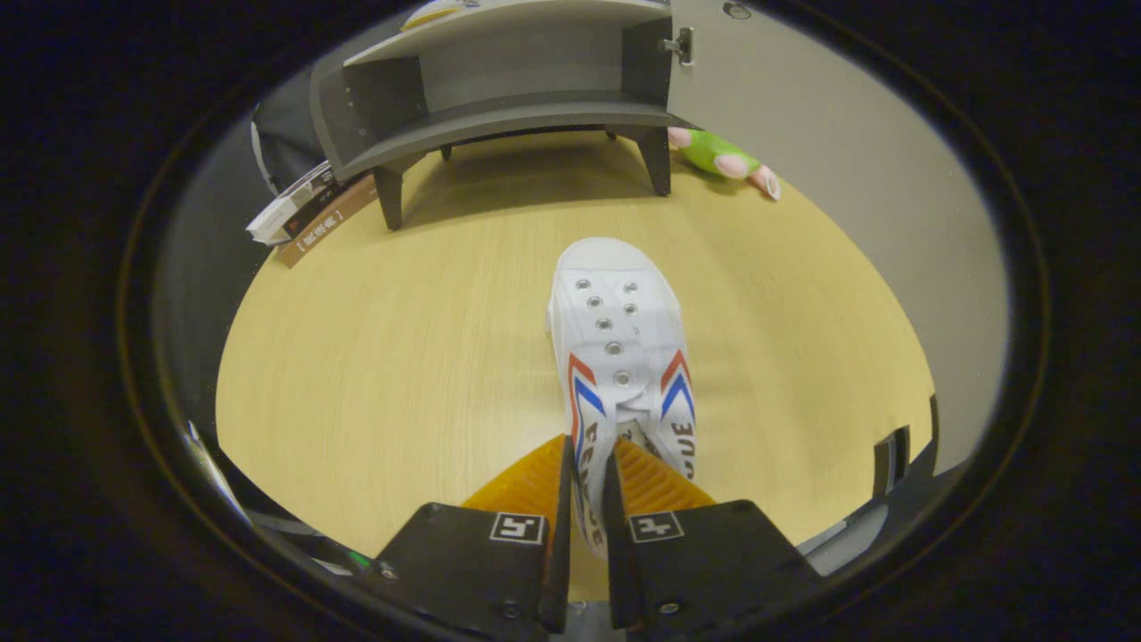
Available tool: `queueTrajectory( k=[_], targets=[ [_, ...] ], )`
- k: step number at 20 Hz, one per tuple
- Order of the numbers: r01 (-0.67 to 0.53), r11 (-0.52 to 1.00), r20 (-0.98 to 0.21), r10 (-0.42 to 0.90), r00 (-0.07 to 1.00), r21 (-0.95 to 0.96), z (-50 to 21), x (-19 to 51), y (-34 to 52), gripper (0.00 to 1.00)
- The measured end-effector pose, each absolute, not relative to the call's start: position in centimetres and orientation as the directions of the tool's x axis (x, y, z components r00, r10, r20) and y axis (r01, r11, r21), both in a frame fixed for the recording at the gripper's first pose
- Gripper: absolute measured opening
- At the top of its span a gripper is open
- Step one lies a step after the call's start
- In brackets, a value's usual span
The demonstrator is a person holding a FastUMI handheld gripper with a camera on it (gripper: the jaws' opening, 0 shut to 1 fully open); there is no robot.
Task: Open the shoe cabinet door, grab the shoes and put them into the shoe cabinet, then close the shoe cabinet door.
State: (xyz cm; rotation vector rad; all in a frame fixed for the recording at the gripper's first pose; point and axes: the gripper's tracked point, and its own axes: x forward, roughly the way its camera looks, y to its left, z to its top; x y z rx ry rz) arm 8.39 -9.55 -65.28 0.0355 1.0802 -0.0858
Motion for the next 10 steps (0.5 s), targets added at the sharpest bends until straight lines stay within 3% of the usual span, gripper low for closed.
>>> queueTrajectory(
  k=[1, 3, 5, 10],
  targets=[
    [0.091, 0.996, -0.874, -0.054, 0.483, -0.011, -65.5, 8.8, -9.6, 0.22],
    [0.060, 0.998, -0.859, -0.040, 0.510, -0.010, -65.5, 9.2, -9.4, 0.20],
    [-0.014, 1.000, -0.841, -0.003, 0.541, -0.013, -65.4, 9.0, -9.6, 0.05],
    [-0.054, 0.998, -0.801, 0.000, 0.599, -0.040, -62.6, 9.8, -8.5, 0.04]
  ],
)
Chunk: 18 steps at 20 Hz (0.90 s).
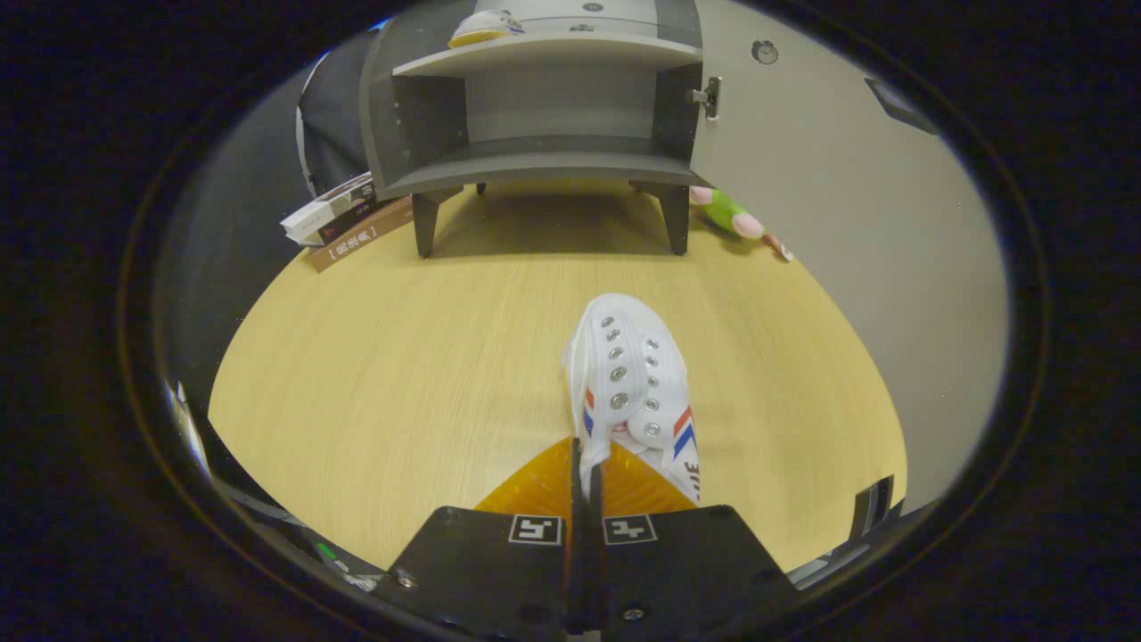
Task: Open the shoe cabinet door, grab the shoes and put them into the shoe cabinet, then close the shoe cabinet door.
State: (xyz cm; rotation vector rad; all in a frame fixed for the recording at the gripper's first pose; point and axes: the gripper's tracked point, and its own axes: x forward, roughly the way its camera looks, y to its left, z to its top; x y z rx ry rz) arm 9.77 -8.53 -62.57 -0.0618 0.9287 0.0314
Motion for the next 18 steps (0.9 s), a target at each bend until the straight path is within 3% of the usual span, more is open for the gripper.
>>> queueTrajectory(
  k=[8, 18],
  targets=[
    [-0.106, 0.993, -0.735, 0.033, 0.678, -0.053, -55.3, 10.1, -7.1, 0.03],
    [-0.184, 0.978, -0.595, 0.091, 0.798, -0.097, -39.7, 9.6, -3.6, 0.04]
  ],
)
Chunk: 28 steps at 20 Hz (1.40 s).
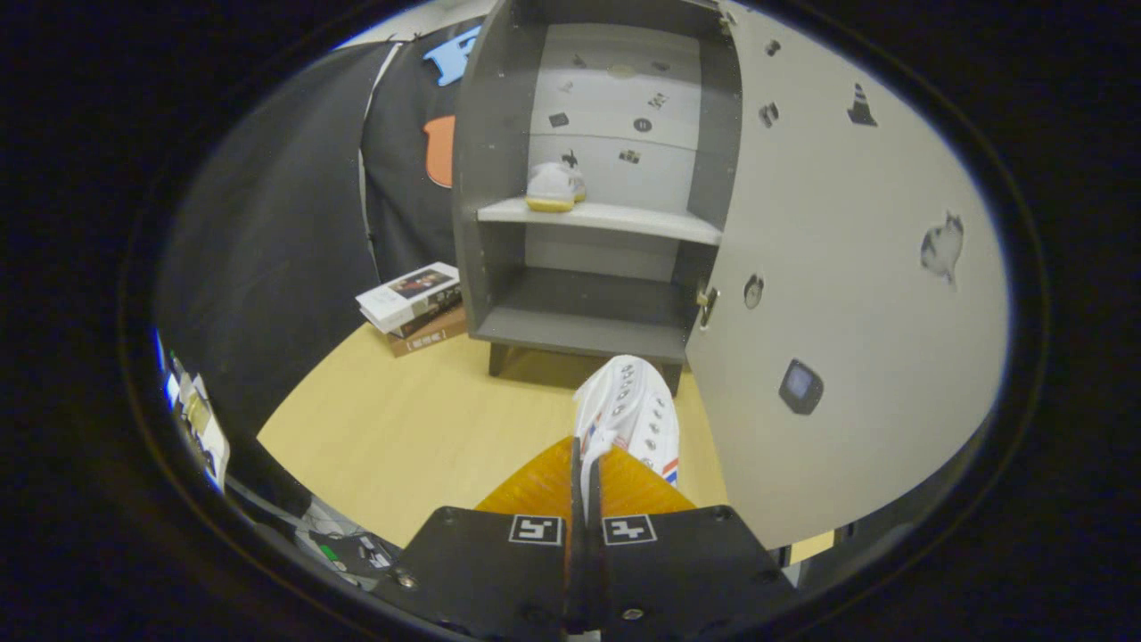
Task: Open the shoe cabinet door, grab the shoes and put them into the shoe cabinet, then close the shoe cabinet door.
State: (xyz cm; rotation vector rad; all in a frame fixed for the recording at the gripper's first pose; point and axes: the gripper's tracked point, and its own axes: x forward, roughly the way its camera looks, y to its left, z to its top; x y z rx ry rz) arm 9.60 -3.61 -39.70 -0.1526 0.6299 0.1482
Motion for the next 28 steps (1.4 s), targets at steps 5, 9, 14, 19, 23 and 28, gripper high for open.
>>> queueTrajectory(
  k=[5, 9, 14, 19, 23, 28],
  targets=[
    [-0.196, 0.975, -0.496, 0.120, 0.860, -0.104, -31.7, 10.8, -2.3, 0.03],
    [-0.191, 0.969, -0.397, 0.115, 0.911, -0.157, -25.7, 13.4, -2.0, 0.04],
    [-0.190, 0.969, -0.331, 0.130, 0.935, -0.157, -21.1, 18.9, -1.6, 0.04],
    [-0.156, 0.969, -0.267, 0.101, 0.958, -0.193, -18.0, 26.9, -1.7, 0.03],
    [-0.166, 0.973, -0.256, 0.121, 0.959, -0.159, -17.5, 33.5, -1.0, 0.03],
    [-0.162, 0.977, -0.259, 0.123, 0.958, -0.137, -18.7, 41.2, -1.5, 0.04]
  ],
)
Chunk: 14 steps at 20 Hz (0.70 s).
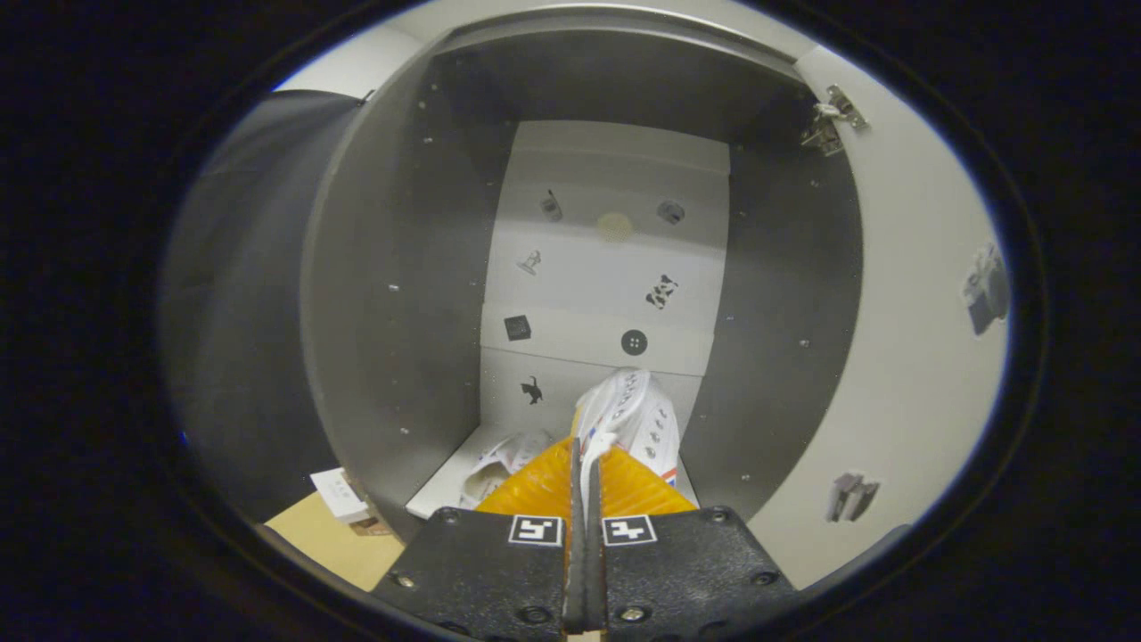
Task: Open the shoe cabinet door, grab the shoes and put them into the shoe cabinet, then close the shoe cabinet door.
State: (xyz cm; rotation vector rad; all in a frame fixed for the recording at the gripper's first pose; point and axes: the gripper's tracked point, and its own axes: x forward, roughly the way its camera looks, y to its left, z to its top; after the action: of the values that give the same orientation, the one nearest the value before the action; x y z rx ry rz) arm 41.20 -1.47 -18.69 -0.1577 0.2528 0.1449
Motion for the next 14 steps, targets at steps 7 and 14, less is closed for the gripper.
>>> queueTrajectory(
  k=[7, 14],
  targets=[
    [-0.113, 0.978, -0.327, 0.051, 0.944, -0.173, -25.3, 49.2, -3.9, 0.04],
    [-0.150, 0.982, -0.468, 0.081, 0.880, -0.111, -32.1, 52.0, -2.6, 0.04]
  ],
)
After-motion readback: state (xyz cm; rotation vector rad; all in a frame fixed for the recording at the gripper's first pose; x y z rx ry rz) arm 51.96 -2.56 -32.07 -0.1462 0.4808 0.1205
